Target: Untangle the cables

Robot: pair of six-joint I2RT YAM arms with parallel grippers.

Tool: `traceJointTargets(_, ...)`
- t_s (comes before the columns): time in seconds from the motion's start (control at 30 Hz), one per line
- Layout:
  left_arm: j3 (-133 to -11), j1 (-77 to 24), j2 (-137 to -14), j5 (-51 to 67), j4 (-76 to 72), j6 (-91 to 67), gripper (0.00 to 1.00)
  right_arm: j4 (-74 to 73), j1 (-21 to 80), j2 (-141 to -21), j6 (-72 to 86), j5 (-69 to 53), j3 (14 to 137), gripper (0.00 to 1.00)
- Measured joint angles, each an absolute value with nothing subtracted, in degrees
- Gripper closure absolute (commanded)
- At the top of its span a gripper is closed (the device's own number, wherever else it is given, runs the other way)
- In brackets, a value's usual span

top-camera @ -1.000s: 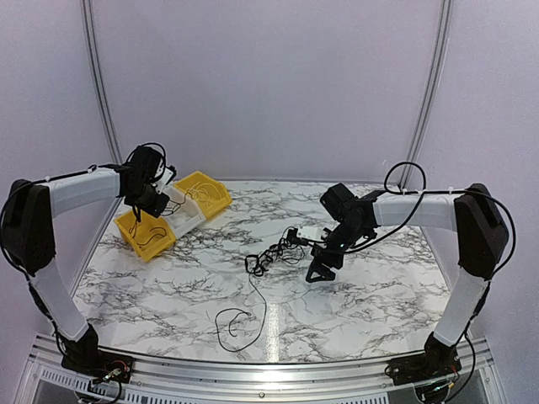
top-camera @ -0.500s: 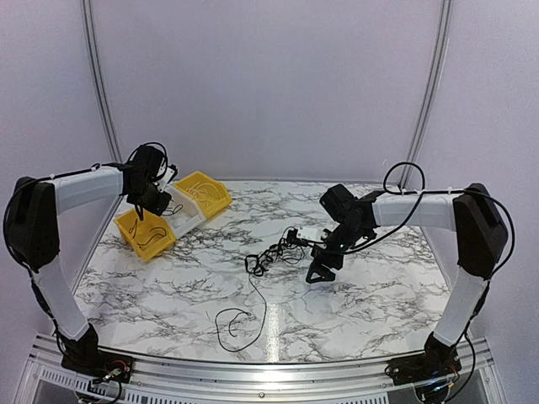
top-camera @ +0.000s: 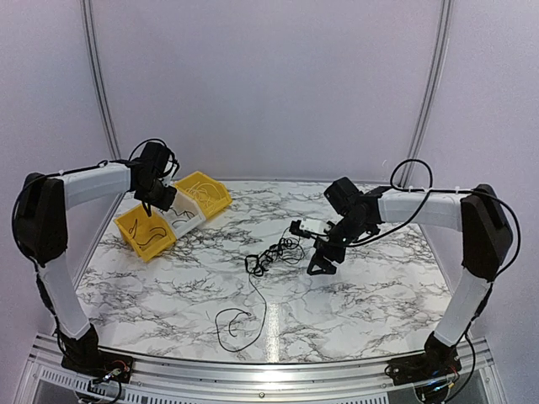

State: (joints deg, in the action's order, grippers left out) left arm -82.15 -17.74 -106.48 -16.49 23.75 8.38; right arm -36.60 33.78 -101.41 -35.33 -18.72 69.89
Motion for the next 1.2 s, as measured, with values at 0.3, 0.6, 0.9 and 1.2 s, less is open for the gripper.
traceJointTargets(0.3,-74.6,-40.8,-88.2,-20.6,17.1,8.4,0.49,-31.6,25.8,-101.4,-31.1,-18.6,82.6,0.29)
traceJointTargets(0.6,-56.2,-49.9,-86.1,-19.9,-1.2,-9.3,0.46,-33.5,26.0,-120.3,-28.5,-28.3,97.7,0.28)
traceJointTargets(0.9,-52.4,-50.2,-87.7,-21.1,-10.2,-20.3,0.44,-38.4,26.2,-127.4,-27.3,-30.7,103.7,0.52)
traceJointTargets(1.2,-54.6,-50.3,-95.5,-20.0,-14.3,-23.5,0.45,-42.3,26.5,-127.9,-26.3,-32.4,106.1,0.54)
